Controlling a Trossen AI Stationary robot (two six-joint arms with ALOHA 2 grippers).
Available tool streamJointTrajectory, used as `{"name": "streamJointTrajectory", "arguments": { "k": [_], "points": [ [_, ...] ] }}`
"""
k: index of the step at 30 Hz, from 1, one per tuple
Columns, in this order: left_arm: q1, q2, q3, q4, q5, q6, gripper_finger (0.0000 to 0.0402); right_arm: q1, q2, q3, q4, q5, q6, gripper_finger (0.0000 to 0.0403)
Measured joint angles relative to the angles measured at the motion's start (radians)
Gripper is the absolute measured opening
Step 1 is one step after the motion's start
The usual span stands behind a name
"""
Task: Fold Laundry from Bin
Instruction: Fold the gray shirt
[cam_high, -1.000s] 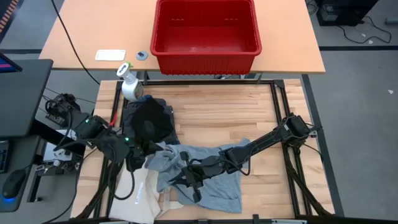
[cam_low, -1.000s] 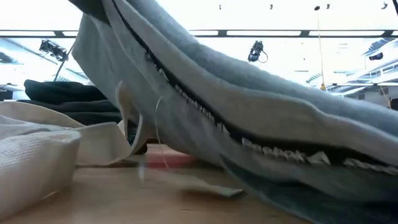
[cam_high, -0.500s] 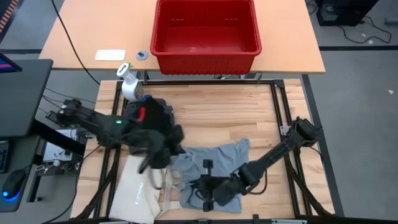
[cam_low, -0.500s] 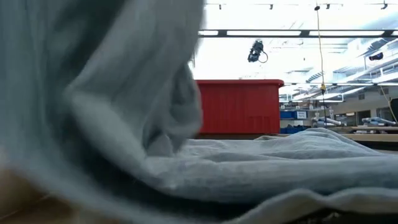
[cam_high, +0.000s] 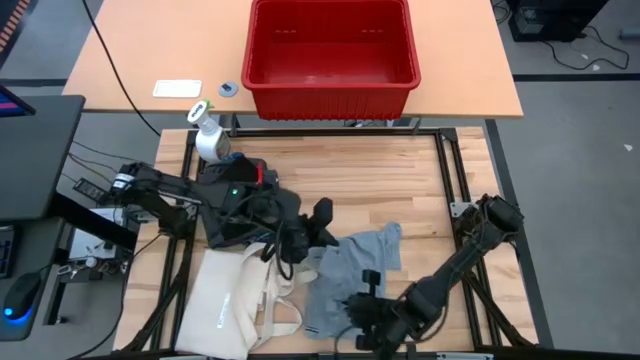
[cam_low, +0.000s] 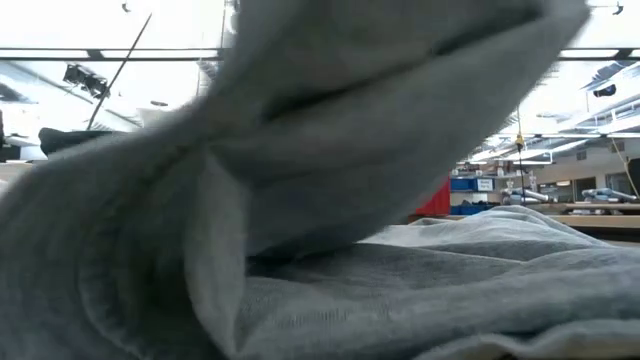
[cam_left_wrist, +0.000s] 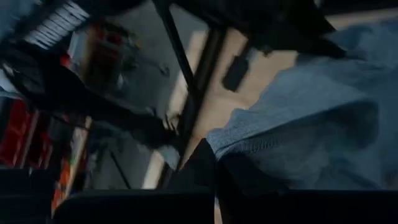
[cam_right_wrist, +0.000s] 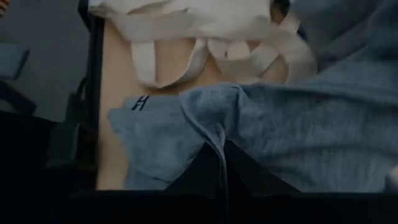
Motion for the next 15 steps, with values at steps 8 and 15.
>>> {"name": "streamJointTrajectory", "arguments": {
  "k": [8,15],
  "points": [
    [0.073,0.087,0.001,0.145,0.199,0.001,0.0000,0.107,0.000,0.000,-0.173,0.053,0.288,0.0016],
    [0.081,0.186,0.000,0.273,0.215,0.049,0.0000,0.168,0.000,-0.001,-0.198,0.012,0.430,0.0016]
  ]
}}
